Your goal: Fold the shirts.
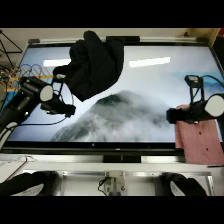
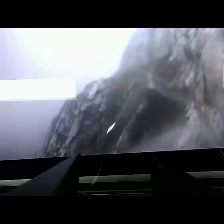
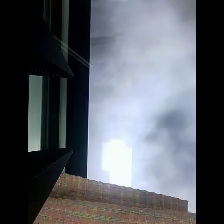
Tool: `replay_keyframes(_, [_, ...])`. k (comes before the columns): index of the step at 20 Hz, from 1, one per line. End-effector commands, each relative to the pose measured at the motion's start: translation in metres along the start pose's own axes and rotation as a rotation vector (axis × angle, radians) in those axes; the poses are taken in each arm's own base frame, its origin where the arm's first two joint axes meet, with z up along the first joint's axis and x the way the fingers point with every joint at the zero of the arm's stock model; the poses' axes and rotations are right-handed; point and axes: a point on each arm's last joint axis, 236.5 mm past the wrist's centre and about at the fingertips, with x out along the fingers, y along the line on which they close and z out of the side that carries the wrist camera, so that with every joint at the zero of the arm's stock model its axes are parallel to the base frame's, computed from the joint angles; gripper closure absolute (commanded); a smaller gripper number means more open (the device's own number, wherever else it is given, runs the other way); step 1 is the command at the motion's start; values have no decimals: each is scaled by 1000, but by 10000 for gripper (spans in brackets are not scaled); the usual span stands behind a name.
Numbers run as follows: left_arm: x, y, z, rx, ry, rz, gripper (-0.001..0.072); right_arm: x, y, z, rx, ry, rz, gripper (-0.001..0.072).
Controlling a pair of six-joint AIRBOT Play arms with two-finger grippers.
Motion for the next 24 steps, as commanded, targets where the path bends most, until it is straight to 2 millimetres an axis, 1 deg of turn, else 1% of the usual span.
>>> replay_keyframes(1, [0,0,0,1,1,1,207,0,0,0,0,1,0,157])
replay_keyframes(14, [0,0,0,1,1,1,207,0,0,0,0,0,0,157])
replay_keyframes(15, [0,0,1,-2,-2,-1,207,0,1,2,2,-7,2,157])
replay_keyframes(16, [1,-2,5,-7,-22,-6,207,0,0,11,13,-48,0,159])
replay_keyframes(17, [0,-6,15,-7,-63,-23,207,-1,1,28,55,-119,7,159])
replay_keyframes(18, [-1,-14,31,-10,-128,-57,207,-3,4,42,92,-175,25,159])
replay_keyframes(19, [-5,-24,47,-15,-200,-103,207,-5,7,49,108,-208,44,159])
replay_keyframes(20, [-9,-30,67,-14,-283,-127,206,-6,9,55,112,-232,55,159])
replay_keyframes(21, [-14,-33,92,-26,-383,-153,134,-9,12,64,126,-268,70,159])
replay_keyframes(22, [-16,-31,114,-51,-453,-168,85,-11,16,71,136,-301,92,159])
replay_keyframes(23, [-12,-21,133,-92,-478,-168,85,-14,23,78,147,-329,126,159])
replay_keyframes(24, [-1,-10,146,-131,-460,-164,80,-18,31,85,160,-354,167,159])
